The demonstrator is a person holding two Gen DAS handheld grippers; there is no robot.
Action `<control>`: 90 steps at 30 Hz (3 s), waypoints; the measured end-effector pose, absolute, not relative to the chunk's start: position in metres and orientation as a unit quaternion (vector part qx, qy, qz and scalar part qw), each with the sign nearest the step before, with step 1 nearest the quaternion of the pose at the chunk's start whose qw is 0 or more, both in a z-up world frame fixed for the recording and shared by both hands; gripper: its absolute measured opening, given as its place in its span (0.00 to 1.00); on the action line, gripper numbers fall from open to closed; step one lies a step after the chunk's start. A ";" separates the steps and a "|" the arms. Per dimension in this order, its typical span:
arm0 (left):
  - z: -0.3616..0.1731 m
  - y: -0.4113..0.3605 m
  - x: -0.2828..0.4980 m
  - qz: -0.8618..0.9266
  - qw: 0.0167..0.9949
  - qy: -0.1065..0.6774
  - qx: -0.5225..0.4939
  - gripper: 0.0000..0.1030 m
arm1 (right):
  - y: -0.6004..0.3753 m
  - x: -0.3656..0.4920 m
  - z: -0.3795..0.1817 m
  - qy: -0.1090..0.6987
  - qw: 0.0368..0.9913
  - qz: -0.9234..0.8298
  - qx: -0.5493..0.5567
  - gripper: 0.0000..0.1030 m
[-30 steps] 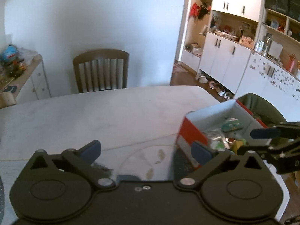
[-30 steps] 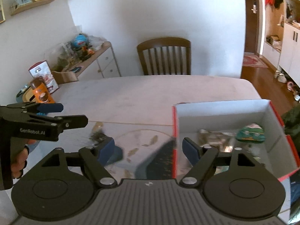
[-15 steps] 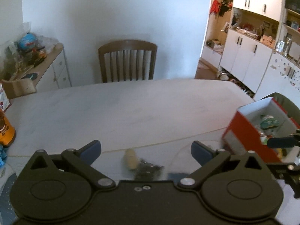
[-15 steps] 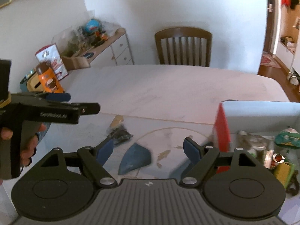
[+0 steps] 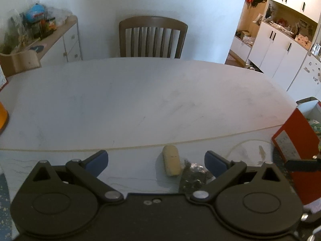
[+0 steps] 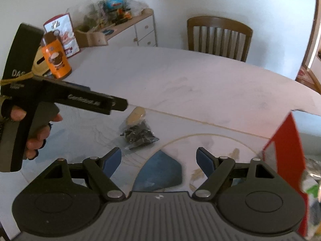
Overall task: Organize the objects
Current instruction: 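Withdraw both grippers from the shoebox back over the table items, then grasp the beige roll with the left gripper while the right gripper grasps the black bead bag, then carry the beige roll and black bead bag with both grippers over the shoebox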
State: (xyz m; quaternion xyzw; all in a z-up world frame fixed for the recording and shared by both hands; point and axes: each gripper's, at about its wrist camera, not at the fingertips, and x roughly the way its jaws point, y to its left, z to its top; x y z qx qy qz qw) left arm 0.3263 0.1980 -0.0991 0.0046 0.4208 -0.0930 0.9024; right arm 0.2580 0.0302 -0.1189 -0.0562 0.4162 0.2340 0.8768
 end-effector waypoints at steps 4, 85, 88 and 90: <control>-0.112 0.196 0.335 -0.097 0.899 0.427 0.007 0.99 | 0.044 0.267 -0.133 0.423 0.870 0.244 -0.064 0.79; -0.143 0.168 0.292 -0.152 0.865 0.478 -0.034 0.19 | 0.043 0.222 -0.177 0.425 0.840 0.310 -0.131 0.22; -0.143 0.164 0.287 -0.152 0.863 0.481 -0.028 0.19 | 0.032 0.222 -0.171 0.427 0.846 0.297 -0.117 0.22; -0.139 0.161 0.284 -0.152 0.865 0.478 -0.021 0.19 | 0.025 0.220 -0.164 0.424 0.851 0.290 -0.110 0.22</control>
